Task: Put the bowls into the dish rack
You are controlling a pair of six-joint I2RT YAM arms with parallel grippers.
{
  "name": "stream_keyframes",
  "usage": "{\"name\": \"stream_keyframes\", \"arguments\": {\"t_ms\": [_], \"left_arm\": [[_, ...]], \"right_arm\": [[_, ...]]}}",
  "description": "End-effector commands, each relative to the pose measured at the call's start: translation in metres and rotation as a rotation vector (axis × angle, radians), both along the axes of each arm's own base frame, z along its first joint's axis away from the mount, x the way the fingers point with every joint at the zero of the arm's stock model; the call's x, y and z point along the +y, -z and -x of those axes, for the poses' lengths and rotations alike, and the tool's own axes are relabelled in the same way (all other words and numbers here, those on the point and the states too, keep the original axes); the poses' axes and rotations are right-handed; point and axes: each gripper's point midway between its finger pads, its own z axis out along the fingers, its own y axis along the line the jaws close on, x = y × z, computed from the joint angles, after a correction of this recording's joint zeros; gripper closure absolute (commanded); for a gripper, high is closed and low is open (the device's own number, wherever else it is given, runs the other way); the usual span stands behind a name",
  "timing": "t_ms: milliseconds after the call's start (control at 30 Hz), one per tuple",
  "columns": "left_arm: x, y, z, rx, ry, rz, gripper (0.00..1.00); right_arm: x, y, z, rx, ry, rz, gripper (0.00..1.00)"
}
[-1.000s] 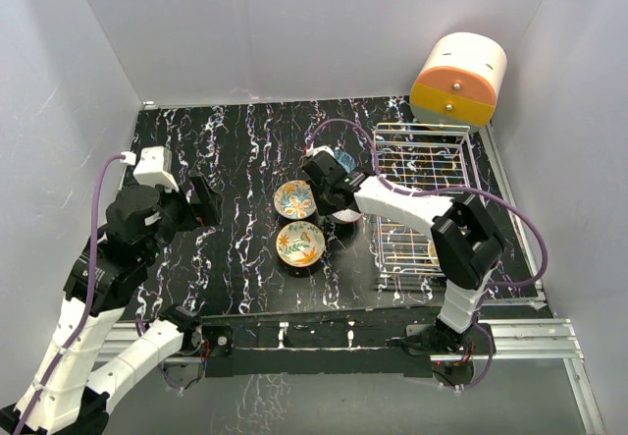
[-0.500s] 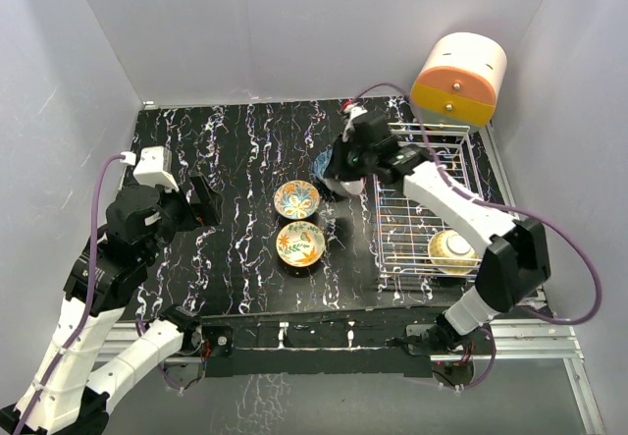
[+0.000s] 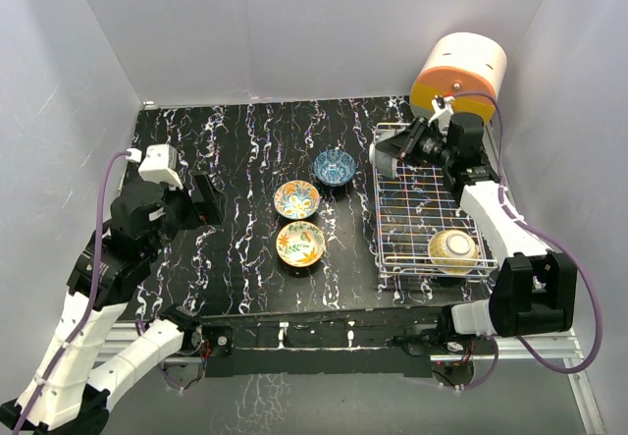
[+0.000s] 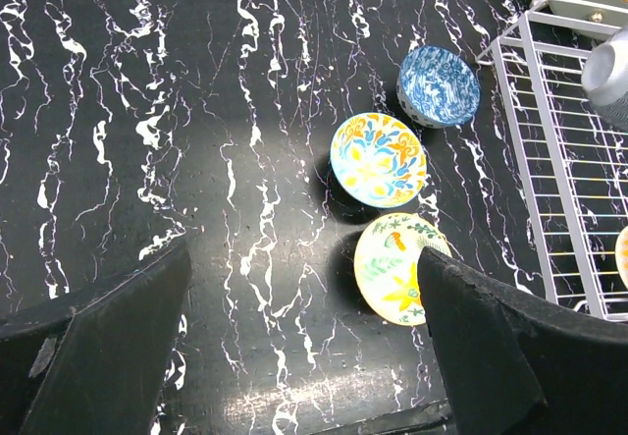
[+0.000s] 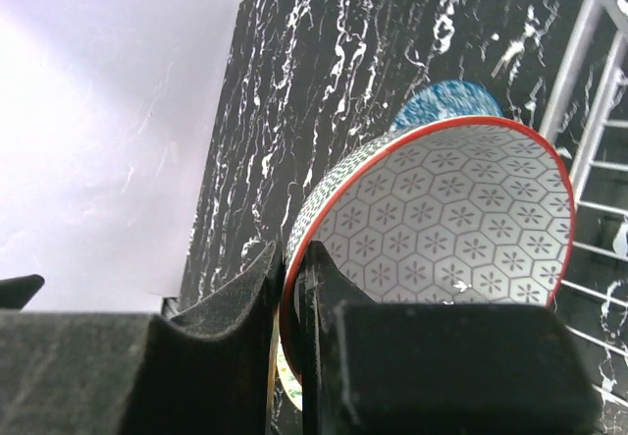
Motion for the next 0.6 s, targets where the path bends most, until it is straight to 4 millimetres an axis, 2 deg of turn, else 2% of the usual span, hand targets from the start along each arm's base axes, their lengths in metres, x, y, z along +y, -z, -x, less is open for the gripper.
{"name": "stream_keyframes", "arguments": {"t_ms": [0,100,200,300,433,567], "left_arm": [[-0.003,-0.013,0.000,-0.026,0.021,0.007,0.03],[-0.003,-0.012,0.000,-0.018,0.020,0.007,0.03],[-0.005,-0.011,-0.001,-0.011,0.020,0.010,0.03],[-0.006,-0.010,-0.002,-0.009,0.021,0.015,0.03],[-0.008,-0.009,-0.005,0.000,0.026,0.013,0.03],[-0.011,-0.010,-0.008,0.004,0.027,0.016,0.03]], "right_arm": [[-0.004,-0.039,0.007,-0.161,-0.089,-0.205,0.92],[-0.012,-0.032,0.006,-0.171,-0.074,-0.227,0.92],[-0.033,-0.029,0.002,-0.193,-0.009,-0.244,0.92],[-0.051,-0.015,0.000,-0.176,0.024,-0.279,0.92],[-0.055,0.009,0.001,-0.134,0.004,-0.384,0.92],[-0.059,0.019,-0.002,-0.131,-0.008,-0.463,0.92]]}}
